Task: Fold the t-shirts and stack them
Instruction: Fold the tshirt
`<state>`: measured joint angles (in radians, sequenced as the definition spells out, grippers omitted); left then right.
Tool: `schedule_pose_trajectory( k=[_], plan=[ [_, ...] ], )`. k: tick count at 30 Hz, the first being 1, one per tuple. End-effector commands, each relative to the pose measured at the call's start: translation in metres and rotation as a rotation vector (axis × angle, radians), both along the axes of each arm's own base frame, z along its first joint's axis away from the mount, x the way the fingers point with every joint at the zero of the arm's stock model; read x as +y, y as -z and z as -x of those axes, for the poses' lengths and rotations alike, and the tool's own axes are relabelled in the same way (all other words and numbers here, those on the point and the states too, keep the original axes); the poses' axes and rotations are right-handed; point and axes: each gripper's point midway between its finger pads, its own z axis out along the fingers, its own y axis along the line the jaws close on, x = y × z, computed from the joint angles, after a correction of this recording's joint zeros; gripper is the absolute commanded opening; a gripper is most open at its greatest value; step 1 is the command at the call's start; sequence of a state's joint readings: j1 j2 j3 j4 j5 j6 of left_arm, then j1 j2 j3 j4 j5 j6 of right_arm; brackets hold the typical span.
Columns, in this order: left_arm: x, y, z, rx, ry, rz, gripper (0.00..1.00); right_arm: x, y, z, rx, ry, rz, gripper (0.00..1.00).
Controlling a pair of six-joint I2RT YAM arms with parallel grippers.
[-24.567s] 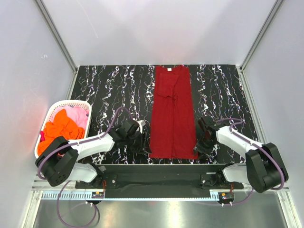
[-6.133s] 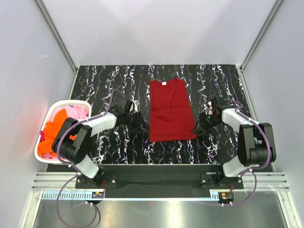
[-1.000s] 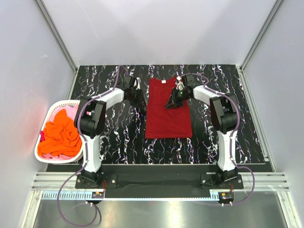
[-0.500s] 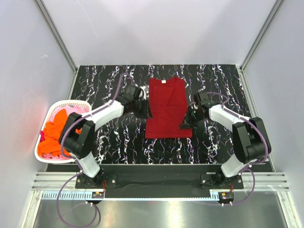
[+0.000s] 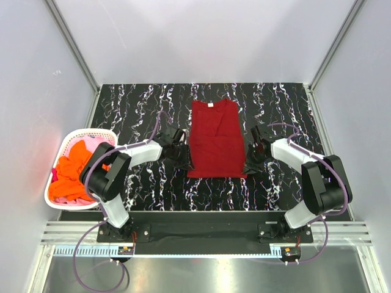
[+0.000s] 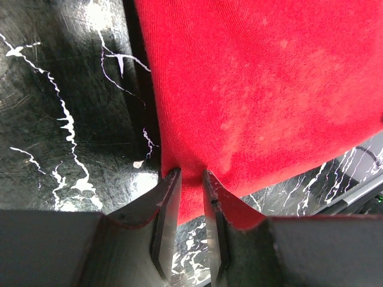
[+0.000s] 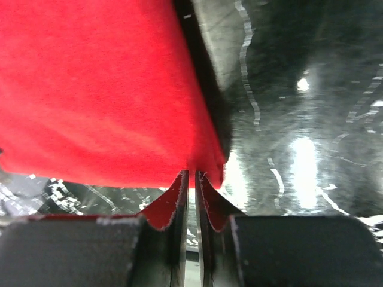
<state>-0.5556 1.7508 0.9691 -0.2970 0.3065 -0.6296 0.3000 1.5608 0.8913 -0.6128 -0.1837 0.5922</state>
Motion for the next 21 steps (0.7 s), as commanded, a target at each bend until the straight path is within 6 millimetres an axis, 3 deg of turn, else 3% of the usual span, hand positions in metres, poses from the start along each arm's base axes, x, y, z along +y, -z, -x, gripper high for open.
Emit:
schedule_pose_trajectory(
  k=[1, 7, 11, 17, 21],
  plan=[
    [0.013, 0.020, 0.004, -0.007, -0.022, -0.073, 0.28, -0.018, -0.001, -0.002, -0.027, -0.006, 0.091, 0.15],
    [0.018, 0.023, 0.013, 0.008, -0.034, -0.087, 0.27, -0.022, 0.015, 0.006, 0.011, -0.008, 0.114, 0.14],
    [0.020, 0.005, 0.014, -0.017, -0.039, -0.080, 0.28, -0.020, 0.010, 0.002, -0.008, -0.016, 0.105, 0.15],
    [0.027, -0.041, 0.016, -0.085, -0.071, -0.056, 0.39, -0.023, -0.021, 0.000, -0.056, 0.080, 0.101, 0.30],
    [0.023, -0.036, 0.030, -0.034, -0.116, 0.011, 0.47, -0.018, -0.033, 0.004, -0.089, 0.208, 0.019, 0.45]
  ],
)
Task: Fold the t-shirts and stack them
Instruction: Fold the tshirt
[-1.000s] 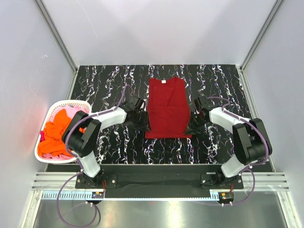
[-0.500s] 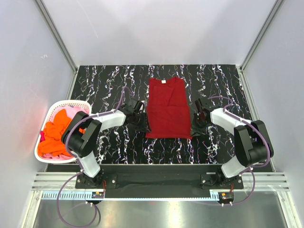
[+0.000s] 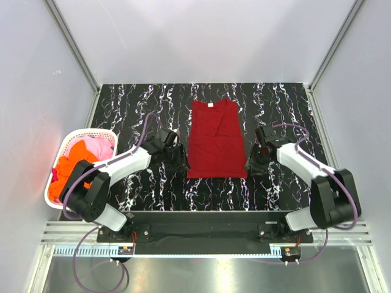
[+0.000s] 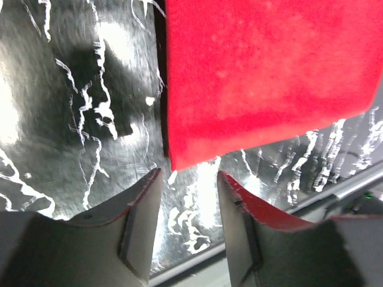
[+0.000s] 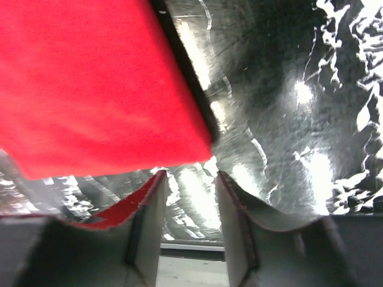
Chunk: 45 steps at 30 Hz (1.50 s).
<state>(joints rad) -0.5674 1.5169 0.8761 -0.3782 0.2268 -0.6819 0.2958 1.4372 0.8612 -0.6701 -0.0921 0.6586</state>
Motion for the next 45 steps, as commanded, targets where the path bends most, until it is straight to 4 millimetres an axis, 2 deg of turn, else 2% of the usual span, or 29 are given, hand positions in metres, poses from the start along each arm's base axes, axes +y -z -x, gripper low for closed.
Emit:
schedule_pose_trajectory(
  k=[1, 4, 11, 12, 16, 21, 26, 34, 40, 45],
  plan=[
    [-0.003, 0.006, 0.010, 0.040, -0.074, 0.064, 0.48, 0.000, -0.015, 0.001, -0.051, 0.152, -0.059, 0.48],
    [-0.014, 0.011, 0.014, 0.080, -0.135, 0.174, 0.50, 0.002, -0.016, 0.001, -0.058, 0.208, -0.094, 0.49],
    [-0.026, 0.008, 0.005, 0.073, -0.292, 0.348, 0.53, 0.011, -0.019, -0.003, -0.098, 0.341, -0.201, 0.49],
    [-0.025, 0.008, 0.003, 0.069, -0.301, 0.342, 0.53, 0.011, -0.020, -0.003, -0.107, 0.353, -0.213, 0.49],
    [-0.021, 0.023, 0.005, 0.082, -0.324, 0.299, 0.53, 0.004, -0.004, 0.007, -0.097, 0.409, -0.201, 0.51],
    [-0.012, 0.036, 0.010, 0.077, -0.349, 0.238, 0.53, 0.004, 0.007, 0.006, -0.106, 0.420, -0.209, 0.52],
    [-0.014, 0.039, 0.008, 0.070, -0.350, 0.220, 0.52, 0.007, 0.015, 0.001, -0.106, 0.428, -0.219, 0.52],
    [-0.012, 0.043, 0.005, 0.070, -0.345, 0.172, 0.37, 0.002, 0.016, 0.002, -0.120, 0.458, -0.212, 0.50],
    [-0.013, 0.048, 0.009, 0.071, -0.338, 0.155, 0.24, 0.000, 0.022, 0.003, -0.125, 0.470, -0.207, 0.38],
    [-0.012, 0.042, 0.007, 0.037, -0.331, 0.154, 0.06, 0.002, 0.023, 0.000, -0.134, 0.466, -0.220, 0.37]
  ],
)
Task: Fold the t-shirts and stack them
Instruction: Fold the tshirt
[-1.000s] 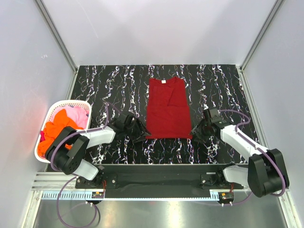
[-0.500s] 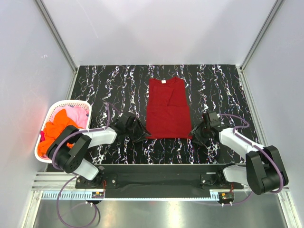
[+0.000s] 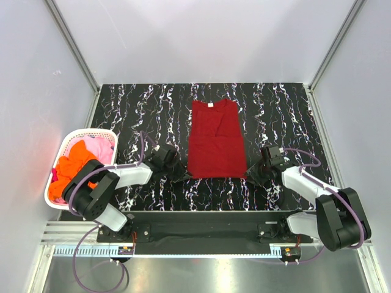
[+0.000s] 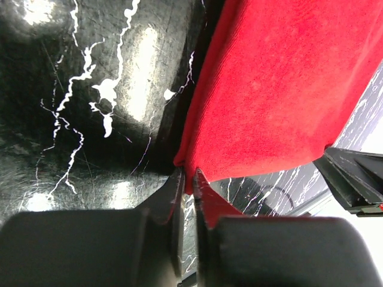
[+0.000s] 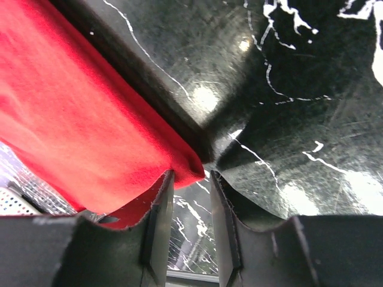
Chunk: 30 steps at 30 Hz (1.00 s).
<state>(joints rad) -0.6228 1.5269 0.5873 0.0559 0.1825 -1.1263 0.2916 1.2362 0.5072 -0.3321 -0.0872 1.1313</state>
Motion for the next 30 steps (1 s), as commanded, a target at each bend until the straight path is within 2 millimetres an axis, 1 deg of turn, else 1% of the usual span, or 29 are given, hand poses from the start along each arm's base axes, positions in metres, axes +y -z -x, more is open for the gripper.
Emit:
schedule_pose_trajectory(
  k=[1, 2, 3, 4, 6, 7, 8, 9, 10, 11, 12, 13, 14, 15, 16, 17, 18, 19, 20, 21, 22, 23, 24, 25, 26, 28, 30],
  plan=[
    [0.005, 0.000, -0.006, -0.047, -0.005, -0.053, 0.03, -0.003, -0.003, -0.012, -0.047, 0.036, 0.008, 0.37],
    [0.005, -0.001, -0.005, -0.049, 0.001, -0.055, 0.00, -0.002, -0.003, -0.014, -0.052, 0.032, 0.003, 0.34],
    [0.003, -0.006, -0.006, -0.067, 0.008, -0.046, 0.00, -0.001, -0.002, -0.014, -0.054, 0.022, 0.003, 0.30],
    [0.003, -0.007, -0.006, -0.072, 0.012, -0.047, 0.00, 0.001, -0.003, -0.016, -0.066, 0.015, -0.007, 0.15],
    [-0.001, -0.017, -0.006, -0.108, 0.034, -0.040, 0.00, 0.000, -0.005, -0.017, -0.082, -0.005, 0.002, 0.01],
    [-0.003, -0.019, -0.003, -0.113, 0.049, -0.039, 0.00, 0.000, -0.006, -0.016, -0.090, -0.017, 0.005, 0.00],
    [-0.004, -0.022, -0.002, -0.125, 0.064, -0.043, 0.00, 0.000, -0.013, -0.017, -0.118, -0.034, 0.007, 0.00],
    [-0.005, -0.030, -0.002, -0.149, 0.072, -0.037, 0.00, 0.000, -0.016, -0.017, -0.134, -0.040, 0.010, 0.00],
    [-0.005, -0.033, 0.002, -0.152, 0.082, -0.056, 0.00, -0.002, -0.020, -0.014, -0.141, -0.046, 0.019, 0.00],
    [-0.005, -0.036, 0.004, -0.165, 0.097, -0.070, 0.00, -0.004, -0.030, -0.014, -0.185, -0.058, 0.025, 0.00],
    [-0.004, -0.044, 0.005, -0.188, 0.101, -0.070, 0.00, -0.006, -0.035, -0.013, -0.202, -0.065, 0.036, 0.00],
    [-0.004, -0.048, 0.007, -0.196, 0.106, -0.079, 0.00, -0.011, -0.035, -0.006, -0.192, -0.071, 0.061, 0.00],
    [-0.002, -0.053, 0.010, -0.205, 0.113, -0.091, 0.00, -0.014, -0.047, -0.005, -0.231, -0.084, 0.074, 0.00],
    [-0.002, -0.056, 0.013, -0.212, 0.121, -0.091, 0.00, -0.017, -0.050, -0.002, -0.235, -0.088, 0.086, 0.00],
    [-0.001, -0.057, 0.018, -0.208, 0.129, -0.102, 0.00, -0.020, -0.057, 0.006, -0.244, -0.105, 0.103, 0.00],
    [-0.002, -0.064, 0.019, -0.224, 0.133, -0.095, 0.00, -0.021, -0.061, 0.010, -0.250, -0.112, 0.107, 0.00],
    [-0.002, -0.067, 0.022, -0.229, 0.139, -0.095, 0.00, -0.024, -0.062, 0.014, -0.248, -0.115, 0.116, 0.00],
    [-0.002, -0.068, 0.029, -0.227, 0.152, -0.107, 0.00, -0.027, -0.061, 0.024, -0.222, -0.124, 0.127, 0.00],
    [-0.003, -0.075, 0.032, -0.238, 0.154, -0.098, 0.00, -0.028, -0.071, 0.027, -0.255, -0.133, 0.128, 0.00],
    [-0.004, -0.080, 0.036, -0.242, 0.160, -0.089, 0.00, -0.029, -0.075, 0.031, -0.262, -0.137, 0.128, 0.00],
    [-0.007, -0.085, 0.045, -0.240, 0.184, -0.085, 0.00, -0.032, -0.075, 0.039, -0.245, -0.142, 0.135, 0.00],
    [-0.007, -0.096, 0.045, -0.271, 0.165, -0.077, 0.00, -0.033, -0.088, 0.040, -0.290, -0.143, 0.130, 0.00],
    [-0.007, -0.102, 0.048, -0.284, 0.167, -0.072, 0.00, -0.034, -0.091, 0.045, -0.286, -0.147, 0.131, 0.00],
    [-0.010, -0.109, 0.054, -0.300, 0.178, -0.074, 0.00, -0.034, -0.096, 0.047, -0.301, -0.149, 0.129, 0.00],
    [-0.012, -0.119, 0.057, -0.315, 0.176, -0.056, 0.00, -0.033, -0.108, 0.047, -0.339, -0.159, 0.121, 0.00],
    [-0.015, -0.128, 0.063, -0.321, 0.191, -0.051, 0.00, -0.032, -0.114, 0.049, -0.350, -0.171, 0.115, 0.00],
    [-0.017, -0.132, 0.063, -0.321, 0.197, -0.047, 0.00, -0.034, -0.121, 0.047, -0.368, -0.171, 0.126, 0.00]
  ],
)
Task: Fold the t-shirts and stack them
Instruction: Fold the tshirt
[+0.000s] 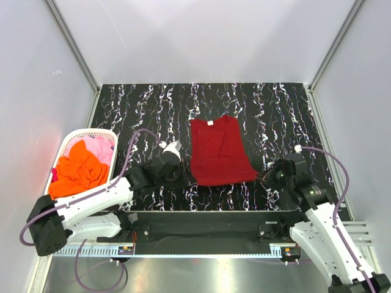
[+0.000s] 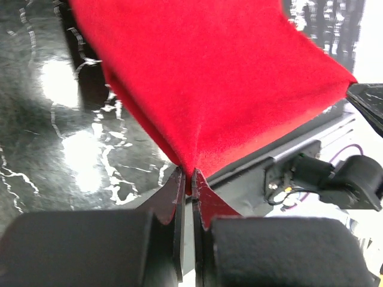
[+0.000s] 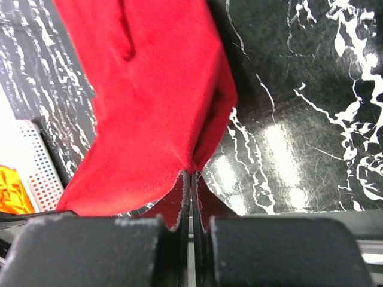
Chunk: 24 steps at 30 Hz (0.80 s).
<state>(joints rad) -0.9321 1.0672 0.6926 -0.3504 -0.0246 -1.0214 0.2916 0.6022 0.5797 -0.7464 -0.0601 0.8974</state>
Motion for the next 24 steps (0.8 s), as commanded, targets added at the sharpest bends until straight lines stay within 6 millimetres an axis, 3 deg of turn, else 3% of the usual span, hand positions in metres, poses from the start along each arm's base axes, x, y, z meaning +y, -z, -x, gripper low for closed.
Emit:
schedule_pose_trajectory(
  k=[1, 3, 7, 9, 10, 15, 16, 18, 19, 20, 22, 24],
  plan=[
    [-0.001, -0.028, -0.013, -0.061, -0.047, 0.005, 0.00, -0.011, -0.017, -0.004, -0.042, 0.013, 0.061, 0.00],
    [0.001, -0.030, -0.021, -0.082, -0.049, -0.036, 0.00, -0.015, -0.028, -0.018, -0.082, 0.026, 0.096, 0.00],
    [0.006, -0.048, -0.059, -0.091, -0.073, -0.043, 0.00, -0.012, -0.052, -0.050, -0.133, 0.006, 0.152, 0.00],
    [0.007, -0.048, -0.074, -0.100, -0.068, -0.063, 0.00, -0.004, -0.061, -0.073, -0.149, -0.033, 0.168, 0.00],
    [0.009, -0.060, -0.089, -0.119, -0.083, -0.048, 0.00, -0.001, -0.063, -0.081, -0.151, -0.047, 0.174, 0.00],
    [0.011, -0.065, -0.136, -0.132, -0.067, -0.070, 0.00, 0.015, -0.082, -0.135, -0.220, -0.091, 0.193, 0.00],
    [0.012, -0.075, -0.149, -0.148, -0.077, -0.060, 0.00, 0.019, -0.085, -0.148, -0.224, -0.098, 0.194, 0.00],
    [0.011, -0.067, -0.165, -0.139, -0.065, -0.078, 0.00, 0.019, -0.089, -0.165, -0.235, -0.105, 0.204, 0.00],
    [0.011, -0.077, -0.177, -0.153, -0.069, -0.057, 0.00, 0.025, -0.090, -0.177, -0.231, -0.136, 0.202, 0.00],
    [0.010, -0.068, -0.187, -0.142, -0.064, -0.070, 0.00, 0.024, -0.090, -0.184, -0.228, -0.138, 0.204, 0.00],
    [0.010, -0.078, -0.208, -0.168, -0.072, -0.048, 0.00, 0.025, -0.088, -0.203, -0.226, -0.151, 0.214, 0.00],
    [0.007, -0.070, -0.236, -0.173, -0.069, -0.035, 0.00, 0.020, -0.083, -0.221, -0.213, -0.149, 0.204, 0.00]
  ],
)
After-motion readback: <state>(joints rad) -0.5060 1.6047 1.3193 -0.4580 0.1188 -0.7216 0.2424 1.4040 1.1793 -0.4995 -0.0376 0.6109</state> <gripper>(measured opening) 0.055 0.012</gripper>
